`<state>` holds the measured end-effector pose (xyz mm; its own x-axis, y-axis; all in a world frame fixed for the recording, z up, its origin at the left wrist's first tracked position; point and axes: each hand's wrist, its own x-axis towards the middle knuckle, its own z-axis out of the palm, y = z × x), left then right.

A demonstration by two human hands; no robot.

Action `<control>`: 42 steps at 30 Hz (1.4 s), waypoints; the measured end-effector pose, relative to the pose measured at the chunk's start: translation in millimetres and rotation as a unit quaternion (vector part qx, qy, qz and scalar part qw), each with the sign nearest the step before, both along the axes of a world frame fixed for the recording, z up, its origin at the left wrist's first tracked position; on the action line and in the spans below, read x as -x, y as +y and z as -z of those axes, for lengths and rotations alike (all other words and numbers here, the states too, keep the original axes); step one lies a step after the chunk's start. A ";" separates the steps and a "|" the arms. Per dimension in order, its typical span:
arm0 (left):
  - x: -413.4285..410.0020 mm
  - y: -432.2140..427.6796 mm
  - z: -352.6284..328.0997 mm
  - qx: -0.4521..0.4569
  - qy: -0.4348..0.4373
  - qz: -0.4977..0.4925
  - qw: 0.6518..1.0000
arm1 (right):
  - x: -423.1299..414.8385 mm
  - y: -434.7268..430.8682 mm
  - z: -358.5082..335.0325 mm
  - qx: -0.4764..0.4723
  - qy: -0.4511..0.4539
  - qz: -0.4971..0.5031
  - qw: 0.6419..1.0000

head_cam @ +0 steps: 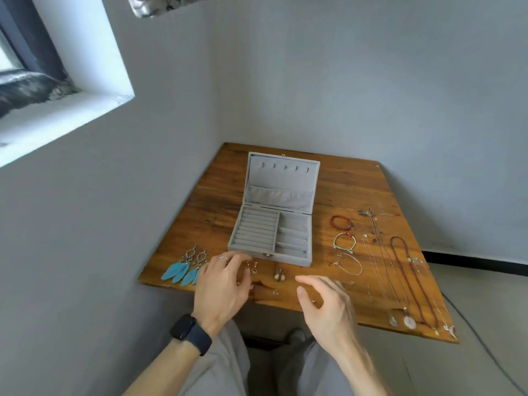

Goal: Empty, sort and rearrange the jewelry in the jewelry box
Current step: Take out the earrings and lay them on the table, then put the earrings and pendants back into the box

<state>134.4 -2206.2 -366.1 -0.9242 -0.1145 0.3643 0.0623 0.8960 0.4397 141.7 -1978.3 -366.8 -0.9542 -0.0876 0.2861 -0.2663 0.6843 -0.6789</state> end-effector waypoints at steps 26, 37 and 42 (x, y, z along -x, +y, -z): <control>35.9 -137.7 61.4 0.067 -0.156 -0.107 0.980 | 92.9 -243.5 -13.1 -0.266 -0.062 -0.100 0.957; 34.8 -139.5 63.2 0.067 -0.145 -0.110 0.981 | 96.4 -232.5 -13.7 -0.143 -0.066 -0.109 0.981; 37.5 -141.8 62.5 0.060 -0.163 -0.109 0.979 | 90.2 -200.3 -33.4 0.074 -0.136 -0.136 0.978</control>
